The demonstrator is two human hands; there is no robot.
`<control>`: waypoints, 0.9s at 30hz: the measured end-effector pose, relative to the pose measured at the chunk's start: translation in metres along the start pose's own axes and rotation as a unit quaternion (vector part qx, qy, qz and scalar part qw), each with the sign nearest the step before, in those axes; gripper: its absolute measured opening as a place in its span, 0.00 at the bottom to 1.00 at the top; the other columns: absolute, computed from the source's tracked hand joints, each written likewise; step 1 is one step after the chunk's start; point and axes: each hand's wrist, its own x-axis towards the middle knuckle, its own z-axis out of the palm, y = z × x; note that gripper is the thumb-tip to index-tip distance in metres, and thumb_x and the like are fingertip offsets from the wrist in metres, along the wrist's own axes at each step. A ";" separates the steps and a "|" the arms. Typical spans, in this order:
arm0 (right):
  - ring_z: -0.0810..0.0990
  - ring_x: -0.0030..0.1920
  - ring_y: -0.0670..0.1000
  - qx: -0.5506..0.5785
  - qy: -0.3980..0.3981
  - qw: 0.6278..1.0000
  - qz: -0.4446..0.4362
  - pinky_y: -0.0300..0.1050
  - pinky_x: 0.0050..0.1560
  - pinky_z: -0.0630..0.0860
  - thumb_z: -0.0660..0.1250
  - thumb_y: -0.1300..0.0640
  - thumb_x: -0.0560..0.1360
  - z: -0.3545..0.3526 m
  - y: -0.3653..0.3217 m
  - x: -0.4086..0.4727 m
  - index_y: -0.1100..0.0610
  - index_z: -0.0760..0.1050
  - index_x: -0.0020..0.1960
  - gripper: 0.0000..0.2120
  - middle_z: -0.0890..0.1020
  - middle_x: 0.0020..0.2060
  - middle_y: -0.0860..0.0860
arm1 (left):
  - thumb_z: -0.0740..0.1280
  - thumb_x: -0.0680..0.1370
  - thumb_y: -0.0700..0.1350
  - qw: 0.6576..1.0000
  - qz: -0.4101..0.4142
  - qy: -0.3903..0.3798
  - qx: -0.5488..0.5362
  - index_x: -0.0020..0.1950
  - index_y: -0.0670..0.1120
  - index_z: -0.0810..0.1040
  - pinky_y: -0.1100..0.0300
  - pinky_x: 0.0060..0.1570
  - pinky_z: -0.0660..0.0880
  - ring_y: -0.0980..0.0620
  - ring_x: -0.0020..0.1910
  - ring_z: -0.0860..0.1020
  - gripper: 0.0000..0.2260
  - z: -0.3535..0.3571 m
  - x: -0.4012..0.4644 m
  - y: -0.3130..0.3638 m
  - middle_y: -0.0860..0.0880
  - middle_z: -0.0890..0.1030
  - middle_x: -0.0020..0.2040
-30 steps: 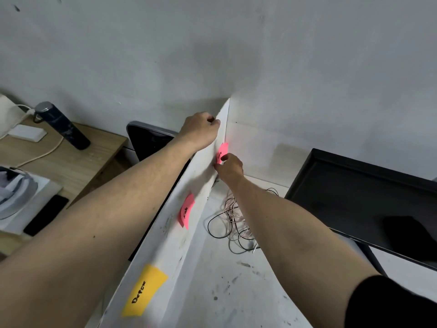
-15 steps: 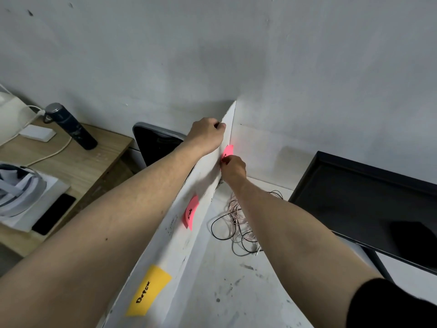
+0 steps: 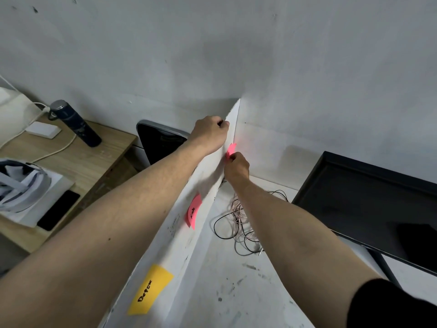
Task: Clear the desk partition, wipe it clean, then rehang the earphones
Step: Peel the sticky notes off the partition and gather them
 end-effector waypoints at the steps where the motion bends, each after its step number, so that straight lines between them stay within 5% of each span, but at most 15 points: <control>1: 0.75 0.47 0.56 0.016 0.018 1.000 0.010 0.45 0.47 0.70 0.56 0.46 0.82 -0.002 0.001 0.000 0.57 0.74 0.56 0.16 0.79 0.50 0.54 | 0.58 0.80 0.51 1.000 0.001 0.000 0.003 0.36 0.43 0.70 0.58 0.30 0.64 0.48 0.32 0.69 0.16 0.000 0.001 0.000 0.48 0.73 0.33; 5: 0.76 0.48 0.57 0.086 0.103 0.991 0.019 0.45 0.48 0.70 0.54 0.54 0.82 -0.014 0.007 -0.001 0.55 0.69 0.54 0.07 0.77 0.47 0.52 | 0.58 0.80 0.51 1.000 0.003 -0.003 0.007 0.39 0.42 0.73 0.58 0.30 0.65 0.47 0.32 0.70 0.16 0.000 0.001 -0.001 0.47 0.74 0.34; 11: 0.76 0.47 0.54 0.072 0.073 0.995 -0.011 0.38 0.44 0.69 0.55 0.62 0.79 -0.040 0.015 -0.016 0.59 0.75 0.55 0.11 0.78 0.46 0.52 | 0.58 0.80 0.53 1.000 -0.008 -0.020 0.014 0.41 0.42 0.74 0.59 0.31 0.67 0.47 0.35 0.72 0.17 -0.007 -0.005 0.003 0.48 0.76 0.36; 17: 0.78 0.45 0.56 0.071 -0.030 0.996 -0.038 0.45 0.44 0.74 0.57 0.60 0.78 -0.046 0.023 -0.048 0.53 0.77 0.48 0.10 0.80 0.42 0.52 | 0.57 0.80 0.56 0.999 -0.014 -0.023 0.027 0.50 0.43 0.77 0.57 0.36 0.68 0.47 0.43 0.75 0.18 -0.016 -0.023 0.005 0.47 0.79 0.46; 20: 0.78 0.40 0.53 0.095 -0.085 0.990 -0.066 0.41 0.40 0.73 0.63 0.54 0.78 -0.048 0.030 -0.074 0.54 0.78 0.52 0.07 0.80 0.41 0.52 | 0.55 0.81 0.56 0.999 -0.016 -0.014 0.029 0.47 0.45 0.74 0.58 0.37 0.66 0.47 0.43 0.74 0.17 -0.021 -0.035 0.005 0.48 0.78 0.46; 24: 0.73 0.28 0.44 0.070 -0.170 0.975 -0.122 0.33 0.31 0.71 0.69 0.60 0.76 -0.050 0.043 -0.104 0.55 0.78 0.59 0.12 0.77 0.34 0.50 | 0.55 0.80 0.58 0.999 -0.028 -0.023 0.036 0.51 0.43 0.75 0.58 0.33 0.65 0.48 0.41 0.74 0.19 -0.026 -0.052 0.003 0.46 0.77 0.48; 27: 0.76 0.35 0.46 0.026 -0.167 0.969 -0.182 0.34 0.37 0.72 0.72 0.57 0.72 -0.042 0.045 -0.118 0.52 0.77 0.60 0.17 0.78 0.37 0.52 | 0.55 0.80 0.58 0.998 -0.032 -0.028 0.044 0.52 0.43 0.75 0.58 0.32 0.65 0.50 0.39 0.74 0.20 -0.027 -0.064 0.000 0.47 0.77 0.48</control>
